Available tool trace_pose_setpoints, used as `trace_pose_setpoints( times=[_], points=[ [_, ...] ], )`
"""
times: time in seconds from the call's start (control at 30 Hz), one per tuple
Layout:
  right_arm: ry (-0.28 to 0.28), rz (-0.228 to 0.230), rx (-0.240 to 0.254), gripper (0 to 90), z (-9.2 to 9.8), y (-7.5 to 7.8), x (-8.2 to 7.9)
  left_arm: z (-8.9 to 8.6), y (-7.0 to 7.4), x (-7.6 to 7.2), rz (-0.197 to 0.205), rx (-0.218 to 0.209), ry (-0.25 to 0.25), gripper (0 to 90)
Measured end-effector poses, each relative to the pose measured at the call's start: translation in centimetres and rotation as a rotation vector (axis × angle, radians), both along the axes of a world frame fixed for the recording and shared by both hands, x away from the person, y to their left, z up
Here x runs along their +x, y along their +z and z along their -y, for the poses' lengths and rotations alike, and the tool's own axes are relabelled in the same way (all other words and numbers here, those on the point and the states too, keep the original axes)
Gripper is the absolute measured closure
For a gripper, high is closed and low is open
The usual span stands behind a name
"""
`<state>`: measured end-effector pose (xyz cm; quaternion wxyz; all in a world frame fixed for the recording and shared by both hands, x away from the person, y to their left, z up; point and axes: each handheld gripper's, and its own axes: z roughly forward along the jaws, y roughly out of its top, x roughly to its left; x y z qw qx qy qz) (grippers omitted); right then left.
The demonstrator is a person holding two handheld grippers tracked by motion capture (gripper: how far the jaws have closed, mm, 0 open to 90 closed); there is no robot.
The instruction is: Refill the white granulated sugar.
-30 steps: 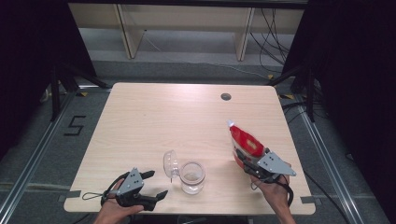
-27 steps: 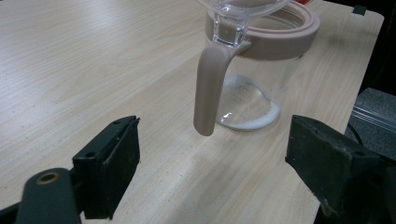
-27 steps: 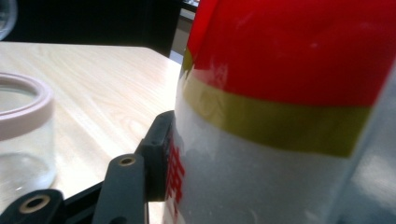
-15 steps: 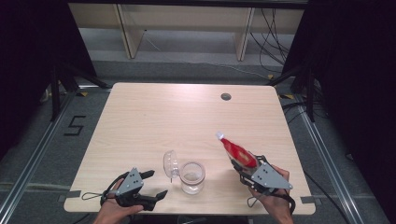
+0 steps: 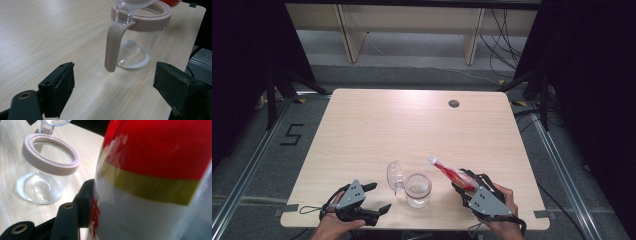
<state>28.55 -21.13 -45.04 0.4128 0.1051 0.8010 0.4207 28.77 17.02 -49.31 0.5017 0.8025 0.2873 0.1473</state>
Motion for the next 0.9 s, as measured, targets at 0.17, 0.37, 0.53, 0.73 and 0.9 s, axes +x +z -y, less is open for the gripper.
trace_pose_setpoints(
  times=[0.17, 0.37, 0.53, 0.73, 0.9],
  points=[
    [0.008, 0.029, -0.083, 51.6, -0.4, 0.3, -0.3, 0.0, 0.0, 0.0, -0.005, 0.003, 0.000, 16.3],
    [0.026, 0.075, -0.180, 51.6, -0.7, 0.5, -0.4, -0.1, 0.1, 0.2, 0.017, 0.024, -0.017, 16.2],
    [0.015, 0.108, -0.256, 51.7, -1.0, 0.6, -0.7, -0.1, 0.0, 0.0, -0.005, -0.003, 0.004, 16.3],
    [0.036, 0.177, -0.353, 51.7, -1.3, 0.7, -0.6, -0.2, 0.1, 0.2, 0.016, 0.013, -0.012, 16.3],
    [0.046, 0.197, -0.393, 51.7, -1.6, 0.8, -0.8, -0.2, 0.1, 0.2, 0.018, 0.019, -0.010, 16.3]
  ],
)
